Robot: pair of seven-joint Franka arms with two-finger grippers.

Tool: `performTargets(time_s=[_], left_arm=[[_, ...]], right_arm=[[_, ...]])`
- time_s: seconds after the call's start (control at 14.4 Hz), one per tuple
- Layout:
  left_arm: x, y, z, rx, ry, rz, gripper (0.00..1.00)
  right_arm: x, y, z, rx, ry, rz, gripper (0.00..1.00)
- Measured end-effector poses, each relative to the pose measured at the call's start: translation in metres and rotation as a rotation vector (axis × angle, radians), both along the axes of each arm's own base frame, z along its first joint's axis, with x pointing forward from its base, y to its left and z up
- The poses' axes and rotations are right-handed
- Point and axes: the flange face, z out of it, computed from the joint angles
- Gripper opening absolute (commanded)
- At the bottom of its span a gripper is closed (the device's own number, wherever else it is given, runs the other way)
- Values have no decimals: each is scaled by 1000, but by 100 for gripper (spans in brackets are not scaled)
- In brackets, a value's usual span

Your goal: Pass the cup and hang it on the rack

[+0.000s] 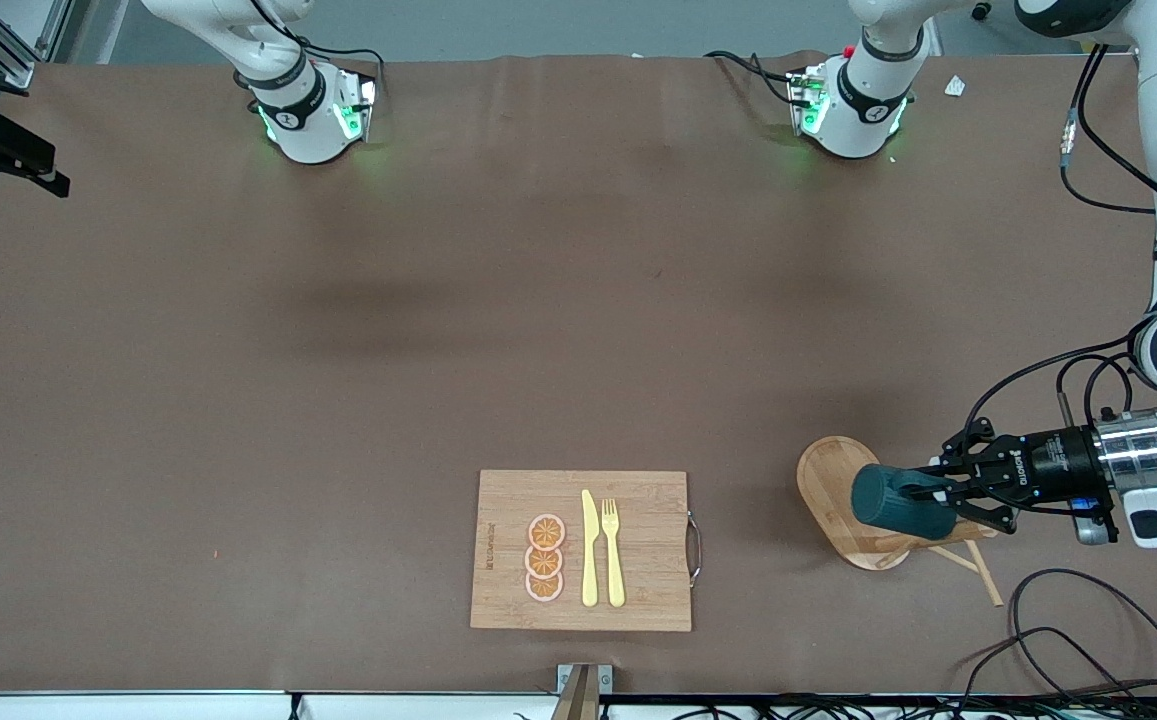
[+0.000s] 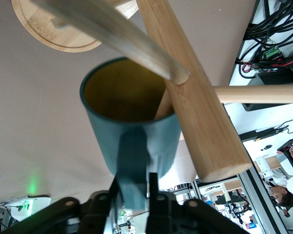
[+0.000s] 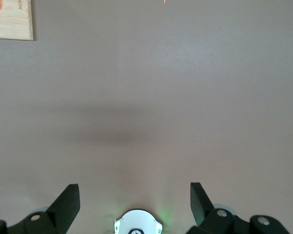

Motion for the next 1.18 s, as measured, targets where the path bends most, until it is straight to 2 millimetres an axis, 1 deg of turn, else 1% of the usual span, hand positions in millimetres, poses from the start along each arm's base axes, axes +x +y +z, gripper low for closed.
performTargets(time_s=[0.07,0.14,0.49,0.62,0.69,0.83,0.9,1.04,1.18], left_arm=[[0,0,0,0,-2,1,76],[1,0,1,1,-5,2,100],[3,-1,10,-1,-23,0,100],[3,-2,23,2,-46,-1,100],[2,-2,36,9,-65,-4,100],[-4,-8,67,68,-113,-46,100],[-10,-14,84,116,-135,-81,100],[-22,-34,119,220,-186,-157,100],[-37,-52,146,335,-222,-240,100]], right_arm=[[0,0,0,0,0,0,100],[0,0,0,0,1,0,100],[0,0,0,0,2,0,100],[0,0,0,0,2,0,100],[0,0,0,0,2,0,100],[0,0,0,0,2,0,100],[0,0,0,0,2,0,100],[0,0,0,0,2,1,100],[0,0,0,0,2,1,100]])
